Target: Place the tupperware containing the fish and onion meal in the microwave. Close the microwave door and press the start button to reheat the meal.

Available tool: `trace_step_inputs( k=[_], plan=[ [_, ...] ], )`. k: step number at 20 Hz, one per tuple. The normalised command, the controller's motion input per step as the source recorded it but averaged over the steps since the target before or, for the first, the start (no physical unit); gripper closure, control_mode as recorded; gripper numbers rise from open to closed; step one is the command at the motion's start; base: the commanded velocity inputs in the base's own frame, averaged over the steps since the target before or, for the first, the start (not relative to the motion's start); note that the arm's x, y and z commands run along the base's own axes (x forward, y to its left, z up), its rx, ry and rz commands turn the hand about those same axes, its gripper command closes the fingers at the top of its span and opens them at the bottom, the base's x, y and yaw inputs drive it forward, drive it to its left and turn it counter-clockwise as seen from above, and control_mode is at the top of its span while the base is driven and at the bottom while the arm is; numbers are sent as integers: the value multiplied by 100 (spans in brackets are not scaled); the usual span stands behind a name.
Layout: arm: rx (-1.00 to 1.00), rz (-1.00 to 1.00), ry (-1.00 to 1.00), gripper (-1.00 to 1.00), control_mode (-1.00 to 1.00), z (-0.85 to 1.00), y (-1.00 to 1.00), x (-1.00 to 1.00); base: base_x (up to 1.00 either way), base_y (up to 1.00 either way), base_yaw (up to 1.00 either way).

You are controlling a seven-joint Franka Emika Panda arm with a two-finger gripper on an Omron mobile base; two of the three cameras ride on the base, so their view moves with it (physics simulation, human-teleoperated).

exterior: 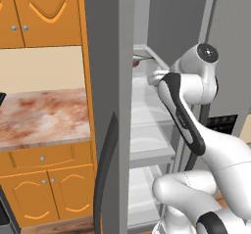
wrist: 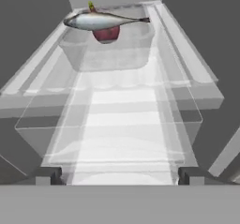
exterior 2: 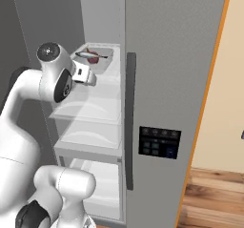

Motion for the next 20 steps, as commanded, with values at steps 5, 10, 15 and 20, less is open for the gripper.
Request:
trace_step_inputs(
  k=[5, 10, 15, 20],
  plan=[
    [18, -18, -4, -100, -100, 44, 0, 8, 0, 0, 0],
    [22, -13, 0, -100, -100, 34, 0, 26, 0, 0, 0],
    [21, -7, 4, -100, -100, 11, 0, 40, 0, 0, 0],
    [13, -5, 9, -100, -100, -3, 0, 50, 0, 0, 0]
  ],
)
